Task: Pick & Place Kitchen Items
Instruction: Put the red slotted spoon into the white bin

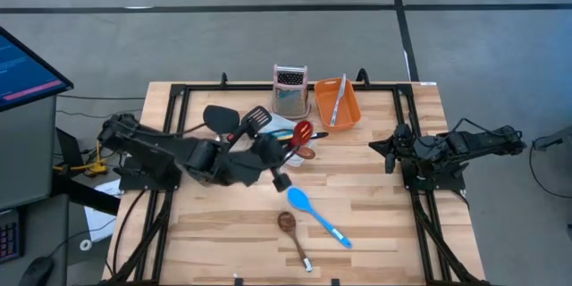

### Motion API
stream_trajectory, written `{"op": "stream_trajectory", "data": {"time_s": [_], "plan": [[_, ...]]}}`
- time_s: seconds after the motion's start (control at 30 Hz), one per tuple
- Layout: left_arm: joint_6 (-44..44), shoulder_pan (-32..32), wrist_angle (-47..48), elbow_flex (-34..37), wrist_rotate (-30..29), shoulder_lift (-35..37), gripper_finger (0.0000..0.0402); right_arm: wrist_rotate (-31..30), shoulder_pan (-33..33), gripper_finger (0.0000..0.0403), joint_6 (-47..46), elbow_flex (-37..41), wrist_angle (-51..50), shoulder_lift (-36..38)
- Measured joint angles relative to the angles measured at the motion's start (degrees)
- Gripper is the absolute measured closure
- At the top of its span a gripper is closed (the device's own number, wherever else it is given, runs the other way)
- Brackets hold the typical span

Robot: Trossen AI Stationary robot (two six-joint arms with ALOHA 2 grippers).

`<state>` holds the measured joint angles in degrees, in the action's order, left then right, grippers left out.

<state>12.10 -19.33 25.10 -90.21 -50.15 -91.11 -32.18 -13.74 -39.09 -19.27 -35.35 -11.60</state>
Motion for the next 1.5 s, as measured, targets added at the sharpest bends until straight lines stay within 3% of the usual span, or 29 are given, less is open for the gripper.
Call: {"op": "stream_trajectory", "data": {"time_s": [0.2, 0.53, 0.63, 0.83, 1.17, 1.33, 1.5], "plan": [[-11.6, 6.4, 0.0, 0.0, 2.0, 0.0, 0.0386, -0.4, 0.0, 0.0403, -3.0, 0.0, 0.0, 0.0], [-27.0, 18.1, 0.0, 0.0, 21.4, -0.5, 0.0386, -2.2, 0.0, 0.0403, -8.8, 0.0, 2.4, 0.0], [-28.7, 20.6, -0.6, 1.4, 26.9, -0.4, 0.0386, -5.6, 0.0, 0.0403, -10.7, 0.0, 2.4, 0.0], [-29.5, 23.5, -4.3, 11.1, 31.3, -0.1, 0.0386, -11.0, 0.0, 0.0403, -11.6, 0.0, 2.4, 0.0], [-29.9, 25.5, -20.0, 25.5, 39.8, -0.1, 0.0386, -12.8, 0.0, 0.0403, -12.0, 0.0, 2.4, 0.0], [-29.9, 26.8, -23.3, 29.9, 40.4, -0.1, 0.0386, -14.6, 0.0, 0.0403, -12.0, 0.0, 2.4, 0.0], [-29.0, 28.4, -25.6, 32.7, 45.1, -0.1, 0.0386, -16.2, 0.0, 0.0403, -12.0, 0.0, 2.4, 0.0]]}}
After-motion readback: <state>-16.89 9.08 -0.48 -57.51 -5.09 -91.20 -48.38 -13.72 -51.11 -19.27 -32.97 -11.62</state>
